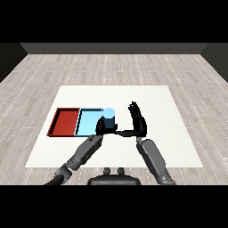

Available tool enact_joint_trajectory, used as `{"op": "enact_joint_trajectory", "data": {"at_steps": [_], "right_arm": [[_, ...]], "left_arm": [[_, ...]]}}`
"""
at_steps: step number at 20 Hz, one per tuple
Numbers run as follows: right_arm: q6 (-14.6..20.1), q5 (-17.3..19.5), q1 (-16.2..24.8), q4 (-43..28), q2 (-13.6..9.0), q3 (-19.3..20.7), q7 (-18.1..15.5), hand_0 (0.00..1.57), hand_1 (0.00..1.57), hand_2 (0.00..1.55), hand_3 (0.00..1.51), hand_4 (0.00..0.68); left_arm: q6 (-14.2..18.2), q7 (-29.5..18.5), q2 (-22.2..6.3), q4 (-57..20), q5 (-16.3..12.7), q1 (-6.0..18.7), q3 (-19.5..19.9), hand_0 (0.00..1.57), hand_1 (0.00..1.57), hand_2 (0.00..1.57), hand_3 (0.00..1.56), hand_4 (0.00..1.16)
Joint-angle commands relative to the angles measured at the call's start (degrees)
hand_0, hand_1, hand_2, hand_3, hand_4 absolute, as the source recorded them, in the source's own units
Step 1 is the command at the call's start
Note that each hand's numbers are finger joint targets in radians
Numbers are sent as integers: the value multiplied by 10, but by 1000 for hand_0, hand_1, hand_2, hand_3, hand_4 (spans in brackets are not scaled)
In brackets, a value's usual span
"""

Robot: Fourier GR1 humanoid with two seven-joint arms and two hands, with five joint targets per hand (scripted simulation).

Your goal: Pick the blue can and put it in the blue box

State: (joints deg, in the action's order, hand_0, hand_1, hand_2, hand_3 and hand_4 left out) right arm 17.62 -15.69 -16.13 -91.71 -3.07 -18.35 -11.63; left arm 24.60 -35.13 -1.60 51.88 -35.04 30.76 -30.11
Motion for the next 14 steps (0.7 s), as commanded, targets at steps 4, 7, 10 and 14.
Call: {"op": "enact_joint_trajectory", "data": {"at_steps": [4,7,10,14], "right_arm": [[-19,-66,99,-79,-13,76,-32,0,0,0,0,0],[-42,-76,76,-21,-4,97,-62,0,0,0,0,0],[-55,-90,95,-50,-18,107,-43,0,0,0,0,0],[-81,-113,76,4,-28,144,-59,0,0,0,0,0]], "left_arm": [[21,28,-59,16,37,-5,20,1571,1571,1571,1520,1149],[20,102,-135,35,33,26,53,1571,1571,1571,1527,1155],[25,81,-129,-35,60,35,68,1571,1571,1571,1515,1146],[34,167,-180,-114,87,90,61,1571,1571,1571,1504,1115]]}}
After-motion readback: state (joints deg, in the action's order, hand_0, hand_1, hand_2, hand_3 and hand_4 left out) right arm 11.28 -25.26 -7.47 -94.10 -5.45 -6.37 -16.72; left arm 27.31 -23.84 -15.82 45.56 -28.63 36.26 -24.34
